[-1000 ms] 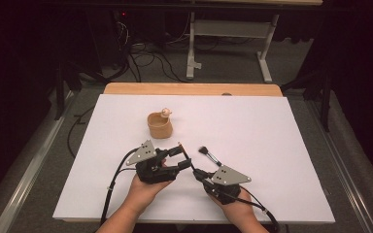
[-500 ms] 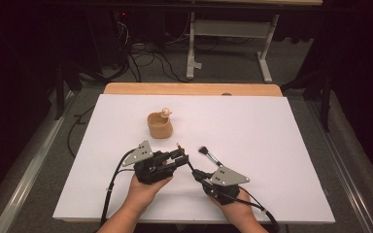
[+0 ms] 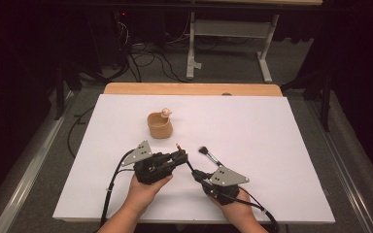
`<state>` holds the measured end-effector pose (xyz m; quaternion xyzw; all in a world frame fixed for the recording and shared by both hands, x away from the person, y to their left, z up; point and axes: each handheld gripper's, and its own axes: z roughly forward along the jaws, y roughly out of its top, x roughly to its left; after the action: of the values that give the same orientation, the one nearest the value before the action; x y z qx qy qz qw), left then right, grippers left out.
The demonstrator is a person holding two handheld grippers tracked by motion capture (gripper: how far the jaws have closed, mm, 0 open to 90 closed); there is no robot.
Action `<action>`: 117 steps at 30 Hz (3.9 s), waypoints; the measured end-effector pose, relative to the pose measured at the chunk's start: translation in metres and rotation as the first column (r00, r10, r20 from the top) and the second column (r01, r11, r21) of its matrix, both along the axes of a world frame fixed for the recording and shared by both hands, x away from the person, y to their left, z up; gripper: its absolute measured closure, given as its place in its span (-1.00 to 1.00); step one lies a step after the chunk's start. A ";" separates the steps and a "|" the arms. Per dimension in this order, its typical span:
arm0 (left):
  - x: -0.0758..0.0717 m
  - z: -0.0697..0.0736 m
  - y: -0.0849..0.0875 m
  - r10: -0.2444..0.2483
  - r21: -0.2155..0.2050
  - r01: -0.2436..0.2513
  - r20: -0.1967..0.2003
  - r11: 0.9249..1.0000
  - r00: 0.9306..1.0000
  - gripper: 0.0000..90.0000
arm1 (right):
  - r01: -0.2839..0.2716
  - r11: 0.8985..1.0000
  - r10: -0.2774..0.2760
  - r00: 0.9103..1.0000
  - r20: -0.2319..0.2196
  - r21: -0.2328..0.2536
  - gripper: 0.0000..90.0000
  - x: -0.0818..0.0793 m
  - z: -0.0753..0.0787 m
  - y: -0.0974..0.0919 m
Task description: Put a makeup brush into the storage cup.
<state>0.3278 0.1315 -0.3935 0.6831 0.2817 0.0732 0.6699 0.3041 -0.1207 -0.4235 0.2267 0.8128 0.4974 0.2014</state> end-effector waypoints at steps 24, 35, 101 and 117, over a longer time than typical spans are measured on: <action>0.002 -0.004 0.001 -0.032 -0.042 0.031 -0.020 0.999 0.999 0.83 | 0.003 1.000 -0.003 1.000 -0.001 -0.001 0.87 0.000 -0.001 0.001; 0.001 -0.003 0.002 -0.028 -0.039 0.028 -0.014 0.999 0.999 0.84 | 0.000 1.000 0.000 1.000 -0.009 0.008 0.70 0.000 -0.001 0.001; 0.006 0.011 0.045 0.259 0.226 -0.277 0.107 0.934 0.960 0.83 | 0.211 0.965 -0.206 0.977 -0.050 0.155 -0.88 0.015 0.021 -0.096; 0.015 0.021 0.066 0.338 0.174 -0.352 0.103 0.920 0.935 0.83 | 0.195 0.966 -0.188 0.981 -0.054 0.169 -0.98 0.014 0.021 -0.096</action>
<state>0.3430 0.1978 -0.3723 0.6804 0.3655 0.2407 0.5878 0.3181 -0.2164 -0.4020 0.3301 0.7444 0.5400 0.2129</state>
